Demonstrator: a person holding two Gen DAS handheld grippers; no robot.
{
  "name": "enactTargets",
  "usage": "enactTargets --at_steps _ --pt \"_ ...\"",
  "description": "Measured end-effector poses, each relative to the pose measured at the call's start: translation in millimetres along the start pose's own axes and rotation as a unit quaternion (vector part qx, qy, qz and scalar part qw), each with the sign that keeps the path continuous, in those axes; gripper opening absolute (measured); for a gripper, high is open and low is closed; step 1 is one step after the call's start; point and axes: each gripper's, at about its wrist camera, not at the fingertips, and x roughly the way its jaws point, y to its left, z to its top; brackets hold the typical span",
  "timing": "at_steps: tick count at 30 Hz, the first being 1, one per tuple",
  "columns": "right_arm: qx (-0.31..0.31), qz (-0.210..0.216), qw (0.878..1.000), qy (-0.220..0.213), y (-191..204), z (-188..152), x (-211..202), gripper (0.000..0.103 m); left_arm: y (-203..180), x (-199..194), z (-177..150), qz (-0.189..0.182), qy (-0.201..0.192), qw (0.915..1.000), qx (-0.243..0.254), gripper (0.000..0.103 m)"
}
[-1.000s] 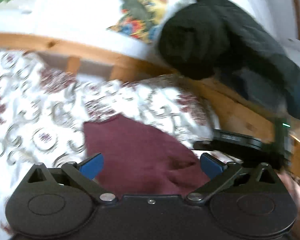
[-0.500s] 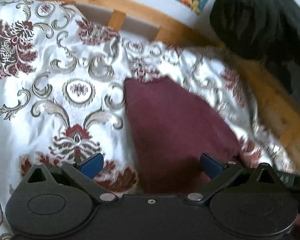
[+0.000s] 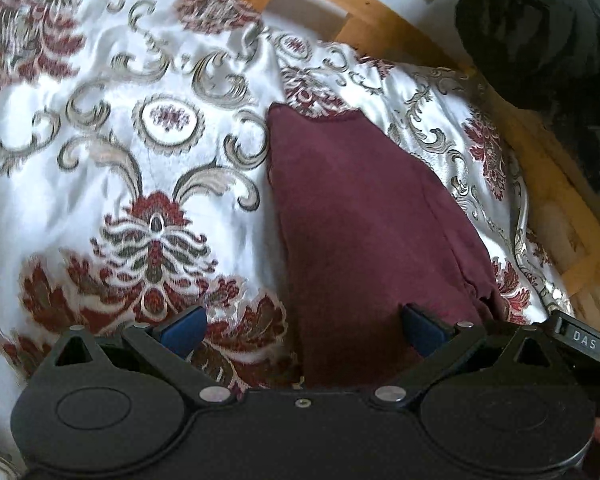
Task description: Fold small clothes
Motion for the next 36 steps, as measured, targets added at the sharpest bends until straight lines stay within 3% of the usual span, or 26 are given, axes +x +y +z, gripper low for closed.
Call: enactTargets --at_steps 3,10,15,18,21,24,27,29,32,36 --pt "0.028 0.02 0.999 -0.011 -3 3 -6 0.103 4 3 0 0.007 0.009 0.9999 -0.002 0.103" --pt "0.095 0.06 0.99 -0.082 -21 14 -21 0.102 3 4 -1 0.017 0.006 0.9998 0.005 0.103" --pt "0.074 0.075 0.989 -0.101 -18 26 -8 0.074 7 5 -1 0.009 0.006 0.9999 -0.008 0.103" --pt "0.052 0.082 0.99 -0.101 -8 34 6 0.039 7 5 -2 0.009 0.005 0.9999 -0.009 0.103" --pt "0.016 0.087 0.99 -0.112 7 37 16 0.023 6 5 -2 0.009 0.003 0.9999 -0.01 0.103" --pt "-0.077 0.066 0.985 -0.137 35 30 11 0.018 6 5 -2 0.008 0.003 0.9999 -0.012 0.103" --pt "-0.192 0.055 0.967 -0.158 66 14 2 0.018 7 5 -2 0.009 0.003 0.9999 -0.013 0.103" --pt "-0.229 0.045 0.959 -0.161 79 7 2 0.018 7 5 -2 0.008 0.004 0.9999 -0.012 0.103" --pt "-0.224 0.015 0.962 -0.159 79 9 6 0.017 7 5 -2 0.007 0.004 0.9999 -0.014 0.102" --pt "-0.14 -0.011 0.979 -0.148 49 27 8 0.017 7 5 -2 0.007 0.004 0.9999 -0.014 0.103"
